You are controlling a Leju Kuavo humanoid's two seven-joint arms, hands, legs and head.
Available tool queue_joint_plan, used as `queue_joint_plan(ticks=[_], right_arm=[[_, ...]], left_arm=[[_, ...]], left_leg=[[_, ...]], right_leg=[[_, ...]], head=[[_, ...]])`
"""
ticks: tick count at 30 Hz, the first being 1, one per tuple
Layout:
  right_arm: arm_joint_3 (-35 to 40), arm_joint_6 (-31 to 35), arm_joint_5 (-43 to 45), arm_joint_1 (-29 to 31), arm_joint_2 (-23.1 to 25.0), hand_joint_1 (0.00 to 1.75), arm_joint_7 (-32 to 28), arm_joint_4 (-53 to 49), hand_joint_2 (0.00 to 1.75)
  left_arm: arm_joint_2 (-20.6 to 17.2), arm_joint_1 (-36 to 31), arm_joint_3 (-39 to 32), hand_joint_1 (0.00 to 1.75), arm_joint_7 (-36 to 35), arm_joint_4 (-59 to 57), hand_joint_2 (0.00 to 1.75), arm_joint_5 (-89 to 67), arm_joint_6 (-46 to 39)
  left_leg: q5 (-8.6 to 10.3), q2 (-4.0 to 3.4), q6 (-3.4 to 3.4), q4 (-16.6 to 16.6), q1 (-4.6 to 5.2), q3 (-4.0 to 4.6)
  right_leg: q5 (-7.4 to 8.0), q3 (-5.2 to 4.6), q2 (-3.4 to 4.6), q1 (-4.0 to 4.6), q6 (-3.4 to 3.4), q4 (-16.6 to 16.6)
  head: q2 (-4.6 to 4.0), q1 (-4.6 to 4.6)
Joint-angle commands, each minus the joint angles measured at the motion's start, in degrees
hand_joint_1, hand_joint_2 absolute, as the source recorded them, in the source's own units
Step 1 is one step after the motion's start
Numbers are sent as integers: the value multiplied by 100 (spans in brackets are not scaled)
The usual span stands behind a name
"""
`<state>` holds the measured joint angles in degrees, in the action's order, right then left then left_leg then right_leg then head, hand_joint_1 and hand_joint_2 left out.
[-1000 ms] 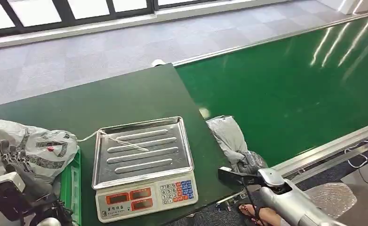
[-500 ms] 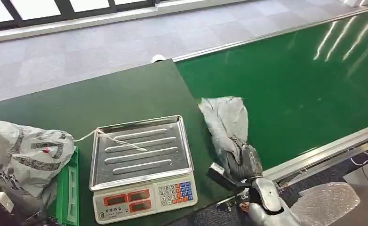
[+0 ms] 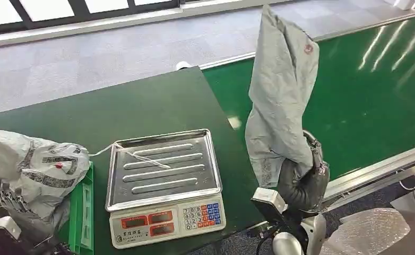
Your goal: Moved the parcel from conveyor to table for the left to box.
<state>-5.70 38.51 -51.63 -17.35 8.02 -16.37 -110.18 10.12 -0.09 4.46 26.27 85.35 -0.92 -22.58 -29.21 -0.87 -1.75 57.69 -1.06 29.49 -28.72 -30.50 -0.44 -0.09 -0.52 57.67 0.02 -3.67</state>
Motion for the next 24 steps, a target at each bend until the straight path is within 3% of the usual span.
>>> queue_joint_plan(ticks=[1,11,15,18,24], right_arm=[[-18,24,123,116,232,175,-134,-37,175],[43,-48,151,158,165,175,-143,31,175],[515,-517,222,876,96,175,-160,990,175],[1211,-816,259,1714,177,175,-300,2147,175],[2381,-1141,697,2090,330,175,-296,3081,175]], left_arm=[[-38,-210,9,0,34,-487,0,25,35],[-43,-211,18,0,34,-489,0,23,34],[-20,-249,189,0,54,-638,0,16,106],[-20,-501,376,0,65,-943,0,37,161],[-160,-778,491,0,30,-1140,0,121,280]], left_leg=[[18,12,11,-6,8,20],[23,10,17,-3,14,28],[20,-13,16,-6,14,15],[34,-28,18,-13,13,71],[47,-20,17,-9,9,62]], right_leg=[[15,-18,-2,-7,6,-4],[21,-21,0,-14,13,-4],[25,-13,21,-14,13,-8],[43,-29,35,-13,14,-15],[48,-28,24,-8,9,-8]], head=[[0,0],[0,0],[0,0],[-2,0],[0,0]])
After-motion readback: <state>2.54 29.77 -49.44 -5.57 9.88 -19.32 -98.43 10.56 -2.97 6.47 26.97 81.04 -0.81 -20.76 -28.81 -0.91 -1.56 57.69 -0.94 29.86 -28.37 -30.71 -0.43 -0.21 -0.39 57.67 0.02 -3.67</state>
